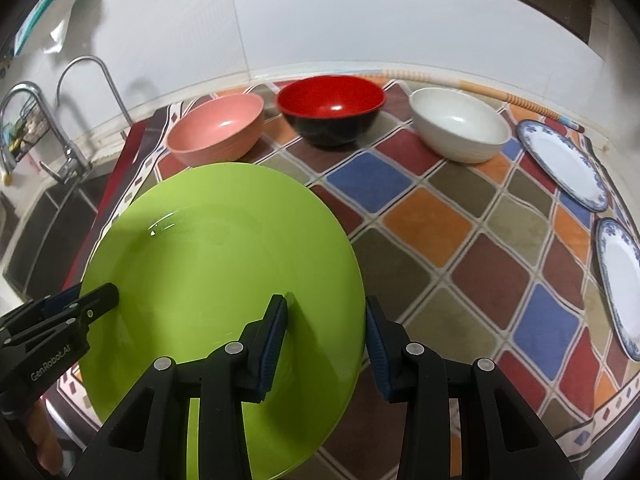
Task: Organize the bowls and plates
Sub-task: 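Carry the green plate with both grippers toward the sink side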
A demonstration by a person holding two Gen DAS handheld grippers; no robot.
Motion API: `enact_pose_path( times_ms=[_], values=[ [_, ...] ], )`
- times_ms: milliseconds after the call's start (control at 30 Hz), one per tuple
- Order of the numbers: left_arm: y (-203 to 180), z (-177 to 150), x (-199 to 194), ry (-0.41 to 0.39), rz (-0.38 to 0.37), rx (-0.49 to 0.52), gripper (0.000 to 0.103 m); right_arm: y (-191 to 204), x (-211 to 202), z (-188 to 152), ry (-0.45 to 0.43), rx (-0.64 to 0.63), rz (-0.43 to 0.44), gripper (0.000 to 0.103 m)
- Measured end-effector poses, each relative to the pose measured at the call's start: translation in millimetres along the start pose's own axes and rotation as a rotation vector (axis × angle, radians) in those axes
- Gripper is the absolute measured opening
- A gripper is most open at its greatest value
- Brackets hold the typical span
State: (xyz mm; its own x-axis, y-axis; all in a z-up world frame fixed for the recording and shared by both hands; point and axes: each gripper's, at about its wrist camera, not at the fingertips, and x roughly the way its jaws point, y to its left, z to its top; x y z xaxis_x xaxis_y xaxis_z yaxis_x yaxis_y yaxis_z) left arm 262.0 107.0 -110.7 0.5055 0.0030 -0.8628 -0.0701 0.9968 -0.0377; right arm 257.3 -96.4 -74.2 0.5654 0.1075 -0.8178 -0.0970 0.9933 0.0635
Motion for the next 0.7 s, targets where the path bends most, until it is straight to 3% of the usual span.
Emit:
enact_pose_path(
  times_ms=[700],
  values=[
    [15,0,25,0.057,0.008,0.008,0.039,20,33,-3,0.076,0.016,-0.002,0.04]
  ],
)
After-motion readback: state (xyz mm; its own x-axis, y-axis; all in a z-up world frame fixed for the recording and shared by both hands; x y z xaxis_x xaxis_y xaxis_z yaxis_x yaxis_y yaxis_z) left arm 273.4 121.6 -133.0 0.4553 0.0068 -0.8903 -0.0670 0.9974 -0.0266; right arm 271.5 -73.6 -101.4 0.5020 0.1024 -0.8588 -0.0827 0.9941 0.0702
